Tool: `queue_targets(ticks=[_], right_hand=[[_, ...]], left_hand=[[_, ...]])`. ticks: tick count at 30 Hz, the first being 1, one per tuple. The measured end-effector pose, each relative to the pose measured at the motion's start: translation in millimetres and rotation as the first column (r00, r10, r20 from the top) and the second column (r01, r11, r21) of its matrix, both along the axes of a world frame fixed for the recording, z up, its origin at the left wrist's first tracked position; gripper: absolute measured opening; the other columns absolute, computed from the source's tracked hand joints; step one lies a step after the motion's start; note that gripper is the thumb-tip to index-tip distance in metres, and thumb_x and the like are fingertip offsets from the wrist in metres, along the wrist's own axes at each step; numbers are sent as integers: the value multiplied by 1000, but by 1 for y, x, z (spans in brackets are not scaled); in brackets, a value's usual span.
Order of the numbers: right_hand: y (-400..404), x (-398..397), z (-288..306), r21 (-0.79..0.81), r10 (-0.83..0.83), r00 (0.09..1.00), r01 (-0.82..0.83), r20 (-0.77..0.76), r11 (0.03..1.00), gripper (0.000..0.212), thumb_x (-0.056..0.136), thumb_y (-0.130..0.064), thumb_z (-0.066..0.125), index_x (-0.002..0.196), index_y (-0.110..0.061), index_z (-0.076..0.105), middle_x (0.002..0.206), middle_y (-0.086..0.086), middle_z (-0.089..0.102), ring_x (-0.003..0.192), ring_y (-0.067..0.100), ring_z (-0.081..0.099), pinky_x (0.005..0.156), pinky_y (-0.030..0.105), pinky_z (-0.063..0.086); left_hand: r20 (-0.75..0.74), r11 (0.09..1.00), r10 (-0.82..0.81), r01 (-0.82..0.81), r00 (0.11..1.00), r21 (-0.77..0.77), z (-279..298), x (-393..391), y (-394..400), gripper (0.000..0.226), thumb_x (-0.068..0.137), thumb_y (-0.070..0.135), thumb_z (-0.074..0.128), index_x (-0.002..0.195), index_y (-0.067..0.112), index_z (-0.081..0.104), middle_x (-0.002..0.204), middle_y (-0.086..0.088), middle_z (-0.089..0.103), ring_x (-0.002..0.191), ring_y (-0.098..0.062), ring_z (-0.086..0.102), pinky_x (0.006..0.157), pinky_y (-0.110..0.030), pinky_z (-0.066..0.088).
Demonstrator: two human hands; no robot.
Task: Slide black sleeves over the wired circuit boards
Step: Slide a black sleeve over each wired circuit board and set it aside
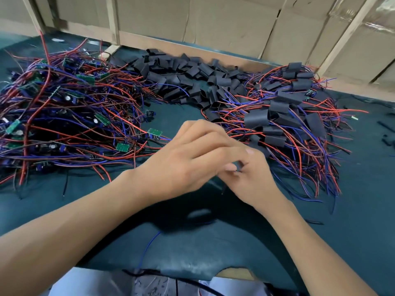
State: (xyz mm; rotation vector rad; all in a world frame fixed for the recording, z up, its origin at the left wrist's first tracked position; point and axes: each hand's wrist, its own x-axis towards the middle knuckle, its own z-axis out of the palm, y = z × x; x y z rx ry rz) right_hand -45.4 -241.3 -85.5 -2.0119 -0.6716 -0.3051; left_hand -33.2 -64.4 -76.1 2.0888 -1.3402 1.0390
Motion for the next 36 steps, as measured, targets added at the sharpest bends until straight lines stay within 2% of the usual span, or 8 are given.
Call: queue_targets(ticks=[4,10,14,16,22,26,31,36], right_hand=[[8,-4,0,84,53,990,-43,-129,996,31,86,7,72,91,-24,71,92,-8,72,90,7,66,87,24,49],[14,0,-1,381,-240,951,299,-196,875,13,94,-5,69,93,-14,78,83,1,78,79,9,71,83,23,54],[-5,6,7,435,-455,878,471,-147,767,10,97,-10,67,96,-14,77,82,-8,77,78,6,72,78,17,52],[-8,5,7,393,-524,841,530,-133,751,10,97,-13,67,98,-16,77,83,-9,77,79,6,71,77,22,54],[-18,5,8,132,-642,627,662,441,737,25,86,2,69,103,-13,79,108,1,72,97,32,65,88,51,49],[-28,5,10,158,-674,484,735,558,659,29,83,0,63,90,-21,81,102,-11,75,94,32,64,84,47,41],[-30,-2,13,-51,-337,687,477,644,877,34,88,-8,63,120,-14,73,115,-6,71,107,24,65,94,44,40],[-14,1,4,-355,-81,929,217,362,909,31,91,-24,72,121,-16,73,94,-8,73,91,15,63,94,39,42]], left_hand=[[-106,994,-41,30,994,-102,4,7,9,36,98,12,64,132,1,58,110,-17,62,105,-37,55,95,-45,44],[-70,972,131,-142,989,-186,18,15,24,29,98,7,52,124,2,65,106,-12,65,96,-34,58,87,-48,45],[-325,920,381,-320,865,226,15,31,45,42,98,38,56,135,18,58,113,0,62,106,-27,56,98,-41,44],[-302,811,507,-328,807,485,10,33,46,34,100,44,52,126,26,64,110,4,66,108,-25,59,98,-43,42],[-200,909,395,-350,897,229,5,30,47,16,100,21,61,103,10,72,89,-6,66,82,-34,60,77,-47,47],[-341,944,326,-320,882,73,7,31,43,17,101,17,60,107,4,69,92,-8,63,84,-33,59,78,-48,49],[-204,974,200,-173,958,143,7,31,41,17,101,18,62,105,5,72,96,-8,66,84,-34,59,76,-51,49],[-168,986,45,-17,985,169,5,30,40,14,98,21,67,102,10,75,96,-5,66,83,-29,60,75,-47,50]])
